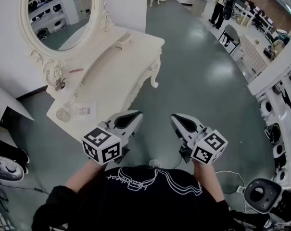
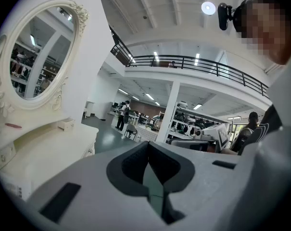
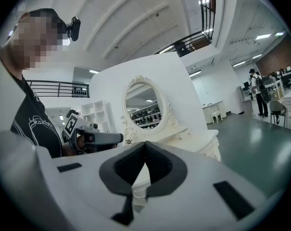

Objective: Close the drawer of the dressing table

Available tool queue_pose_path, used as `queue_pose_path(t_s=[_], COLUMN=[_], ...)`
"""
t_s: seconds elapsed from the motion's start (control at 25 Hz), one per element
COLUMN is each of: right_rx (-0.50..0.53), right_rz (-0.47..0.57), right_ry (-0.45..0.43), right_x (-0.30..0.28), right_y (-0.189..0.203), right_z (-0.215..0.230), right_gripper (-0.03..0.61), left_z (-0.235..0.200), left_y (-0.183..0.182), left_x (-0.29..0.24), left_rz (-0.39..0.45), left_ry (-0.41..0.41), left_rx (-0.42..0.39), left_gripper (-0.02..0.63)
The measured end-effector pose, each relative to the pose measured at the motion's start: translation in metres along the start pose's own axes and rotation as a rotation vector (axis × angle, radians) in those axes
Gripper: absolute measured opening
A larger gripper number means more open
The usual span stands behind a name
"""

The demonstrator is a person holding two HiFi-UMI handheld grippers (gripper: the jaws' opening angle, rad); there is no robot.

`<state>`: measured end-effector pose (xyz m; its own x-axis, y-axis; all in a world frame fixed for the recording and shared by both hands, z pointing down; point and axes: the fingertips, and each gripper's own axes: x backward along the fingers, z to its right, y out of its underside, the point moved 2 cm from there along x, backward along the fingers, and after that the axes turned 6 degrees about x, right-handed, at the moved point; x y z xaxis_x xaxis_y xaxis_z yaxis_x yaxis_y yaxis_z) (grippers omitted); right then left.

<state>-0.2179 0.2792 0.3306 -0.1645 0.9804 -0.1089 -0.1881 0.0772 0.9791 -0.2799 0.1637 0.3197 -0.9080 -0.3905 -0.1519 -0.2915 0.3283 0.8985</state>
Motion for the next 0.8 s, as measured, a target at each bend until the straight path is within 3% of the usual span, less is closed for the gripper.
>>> queue_pose_path(t_s=[0.4,0.52,0.8], right_rx=[0.046,0.07,0.119], right_rz=[0.02,0.014,-0.071], right_ry=[0.048,0.034,0.009], right_x=[0.016,0.019,0.033], right_y=[-0.017,-0.02,-0.011], right_z=[0.05,0.065,0.102], right_gripper=[0.0,0.088,0.178], left_z=[0.006,0.007,0.013], left_y=[0.003,0.003,-0.004], left_x=[-0.037,-0.052,-0.089], left_rz=[-0.016,-0.009,0.024], left_ry=[-0.041,-0.05,-0.089], left_rx=[0.016,0.022,0.008], left_gripper=[0.005,0.005,0.003])
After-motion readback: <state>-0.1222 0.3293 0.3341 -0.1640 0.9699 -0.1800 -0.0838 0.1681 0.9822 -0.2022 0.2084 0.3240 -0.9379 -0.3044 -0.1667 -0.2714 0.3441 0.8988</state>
